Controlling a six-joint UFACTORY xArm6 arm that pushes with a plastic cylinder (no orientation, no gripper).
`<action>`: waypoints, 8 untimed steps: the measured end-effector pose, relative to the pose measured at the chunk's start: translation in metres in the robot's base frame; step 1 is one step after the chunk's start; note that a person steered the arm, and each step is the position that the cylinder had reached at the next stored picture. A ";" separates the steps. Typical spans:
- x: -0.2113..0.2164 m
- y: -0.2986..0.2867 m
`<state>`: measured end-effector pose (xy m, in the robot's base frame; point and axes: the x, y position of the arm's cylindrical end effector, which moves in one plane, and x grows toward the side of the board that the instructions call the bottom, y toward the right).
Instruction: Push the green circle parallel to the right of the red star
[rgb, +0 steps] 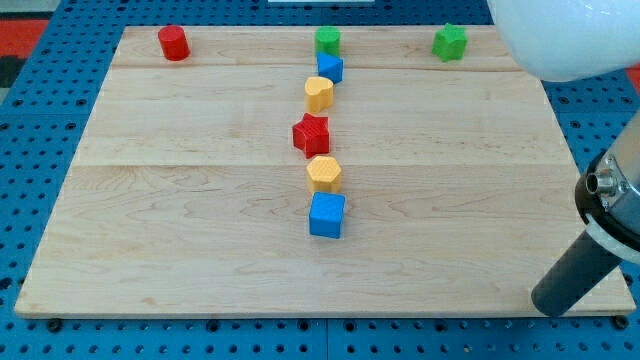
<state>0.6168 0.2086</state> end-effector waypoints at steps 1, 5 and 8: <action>-0.001 0.001; -0.021 -0.005; -0.025 -0.215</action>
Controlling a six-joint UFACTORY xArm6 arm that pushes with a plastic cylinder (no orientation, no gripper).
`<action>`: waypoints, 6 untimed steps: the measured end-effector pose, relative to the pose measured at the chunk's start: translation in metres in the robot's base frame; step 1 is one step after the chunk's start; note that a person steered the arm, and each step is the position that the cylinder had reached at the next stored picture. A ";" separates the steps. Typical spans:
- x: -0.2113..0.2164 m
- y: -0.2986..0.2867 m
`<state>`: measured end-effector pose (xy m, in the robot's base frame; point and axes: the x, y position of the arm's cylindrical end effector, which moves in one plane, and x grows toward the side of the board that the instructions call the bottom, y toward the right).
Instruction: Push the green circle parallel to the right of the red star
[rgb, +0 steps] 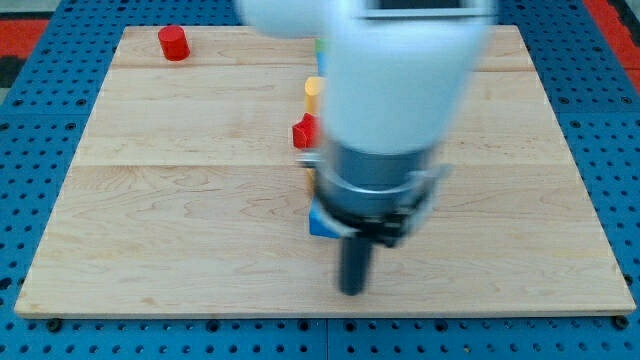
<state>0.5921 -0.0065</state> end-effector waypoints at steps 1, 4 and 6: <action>-0.012 -0.098; -0.157 -0.213; -0.242 -0.187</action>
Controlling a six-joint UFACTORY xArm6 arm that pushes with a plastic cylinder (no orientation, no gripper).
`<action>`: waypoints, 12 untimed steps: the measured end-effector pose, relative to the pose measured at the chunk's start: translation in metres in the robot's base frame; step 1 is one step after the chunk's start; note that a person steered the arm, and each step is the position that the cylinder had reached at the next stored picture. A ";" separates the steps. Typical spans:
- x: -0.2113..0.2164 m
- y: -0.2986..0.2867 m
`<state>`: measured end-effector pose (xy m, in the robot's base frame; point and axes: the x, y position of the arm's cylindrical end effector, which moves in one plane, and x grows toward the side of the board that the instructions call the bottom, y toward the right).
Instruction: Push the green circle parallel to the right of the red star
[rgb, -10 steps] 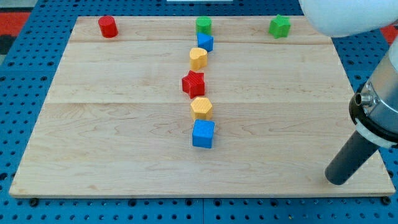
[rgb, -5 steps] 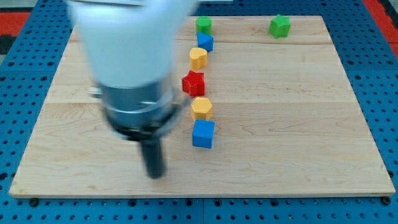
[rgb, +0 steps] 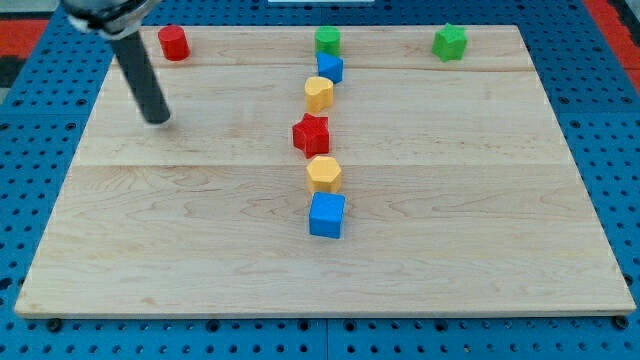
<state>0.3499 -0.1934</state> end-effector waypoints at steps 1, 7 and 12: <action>-0.051 0.031; -0.133 0.194; -0.119 0.189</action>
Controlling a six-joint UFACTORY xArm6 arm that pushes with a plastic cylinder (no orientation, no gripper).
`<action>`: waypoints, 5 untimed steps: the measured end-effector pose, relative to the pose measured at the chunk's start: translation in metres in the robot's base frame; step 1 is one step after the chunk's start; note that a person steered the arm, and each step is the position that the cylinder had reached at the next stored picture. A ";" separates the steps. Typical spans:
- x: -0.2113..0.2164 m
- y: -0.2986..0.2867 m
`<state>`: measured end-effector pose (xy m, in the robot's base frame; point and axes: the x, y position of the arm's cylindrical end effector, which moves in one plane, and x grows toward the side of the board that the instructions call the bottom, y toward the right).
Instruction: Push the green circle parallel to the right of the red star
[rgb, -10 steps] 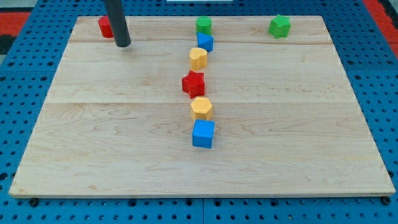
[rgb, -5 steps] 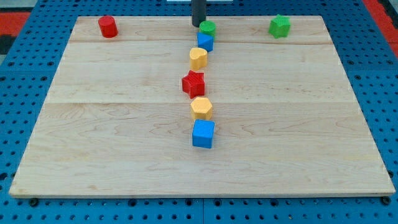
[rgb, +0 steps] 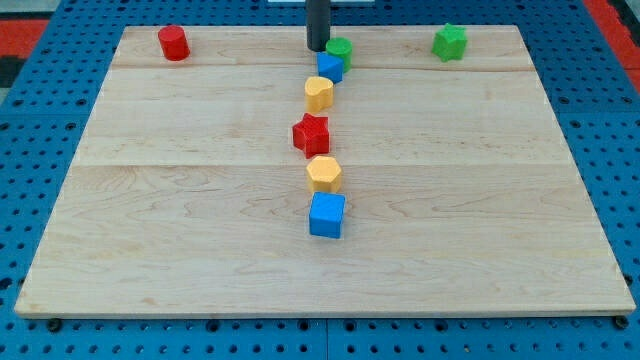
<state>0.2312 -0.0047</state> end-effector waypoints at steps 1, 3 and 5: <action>0.000 0.020; 0.008 0.037; 0.029 0.067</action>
<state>0.2604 0.0621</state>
